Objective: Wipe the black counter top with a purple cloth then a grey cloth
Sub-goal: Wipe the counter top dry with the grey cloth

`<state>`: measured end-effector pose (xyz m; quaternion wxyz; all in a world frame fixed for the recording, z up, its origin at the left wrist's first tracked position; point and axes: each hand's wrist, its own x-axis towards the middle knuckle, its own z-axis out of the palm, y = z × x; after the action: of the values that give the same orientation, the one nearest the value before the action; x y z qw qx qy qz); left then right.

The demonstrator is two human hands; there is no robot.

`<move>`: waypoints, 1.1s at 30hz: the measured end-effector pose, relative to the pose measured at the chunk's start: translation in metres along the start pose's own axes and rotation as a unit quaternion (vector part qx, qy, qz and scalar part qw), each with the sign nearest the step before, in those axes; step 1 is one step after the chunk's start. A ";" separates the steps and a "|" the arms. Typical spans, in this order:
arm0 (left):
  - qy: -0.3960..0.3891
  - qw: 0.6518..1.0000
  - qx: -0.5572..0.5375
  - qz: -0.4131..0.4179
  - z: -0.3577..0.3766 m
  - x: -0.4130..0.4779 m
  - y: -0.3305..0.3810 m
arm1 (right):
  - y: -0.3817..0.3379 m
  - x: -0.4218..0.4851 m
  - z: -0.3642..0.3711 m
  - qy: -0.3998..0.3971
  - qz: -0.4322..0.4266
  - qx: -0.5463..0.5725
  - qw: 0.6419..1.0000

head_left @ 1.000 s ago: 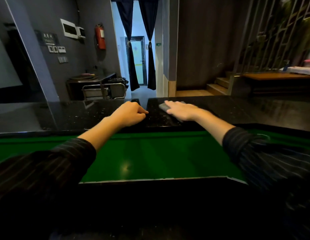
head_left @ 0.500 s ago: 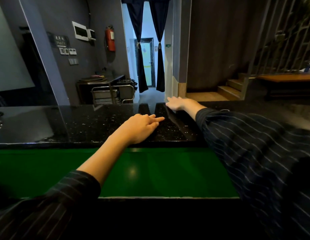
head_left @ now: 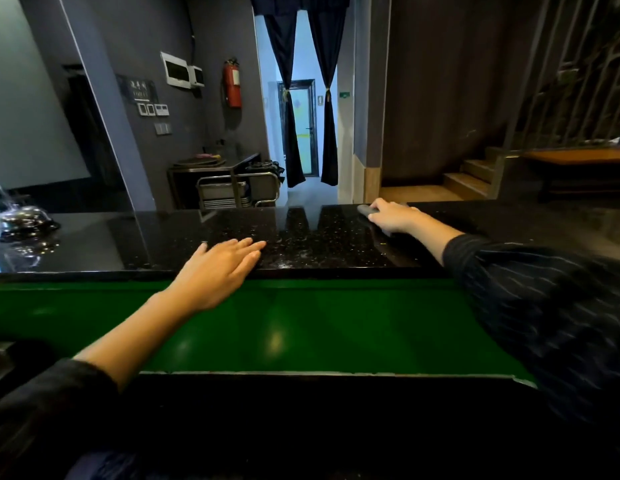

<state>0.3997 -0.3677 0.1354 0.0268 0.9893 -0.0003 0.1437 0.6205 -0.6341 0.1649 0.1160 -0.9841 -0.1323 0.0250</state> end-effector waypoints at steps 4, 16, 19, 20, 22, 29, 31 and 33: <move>-0.041 0.997 -0.037 -0.045 0.001 -0.003 0.003 | -0.076 -0.014 0.022 0.041 0.081 -0.061 0.994; 0.014 0.996 -0.041 -0.084 0.003 -0.030 -0.011 | -0.120 -0.066 0.030 -0.061 -0.210 -0.047 0.975; -0.005 0.996 -0.033 -0.080 0.009 -0.034 -0.014 | -0.092 -0.065 0.027 -0.003 -0.103 -0.037 0.994; -0.006 0.996 -0.035 -0.084 0.009 -0.032 -0.012 | -0.092 -0.066 0.029 0.020 -0.053 -0.036 0.998; -0.005 0.996 -0.038 -0.084 0.008 -0.029 -0.012 | -0.109 -0.069 0.033 0.051 0.037 -0.050 0.997; -0.056 0.998 -0.031 -0.025 -0.006 -0.021 -0.028 | -0.209 -0.104 0.057 0.029 -0.093 -0.079 0.992; -0.076 0.997 -0.028 0.010 -0.013 -0.022 -0.037 | -0.211 -0.123 0.056 0.016 -0.159 -0.090 0.983; -0.084 0.995 -0.001 0.054 -0.015 -0.032 -0.050 | -0.197 -0.142 0.046 -0.002 -0.188 -0.086 0.978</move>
<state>0.3650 -0.3169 0.1376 0.0195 0.9963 -0.0564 0.0612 0.4293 -0.4770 0.1693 0.0334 -0.9478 -0.3171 -0.0071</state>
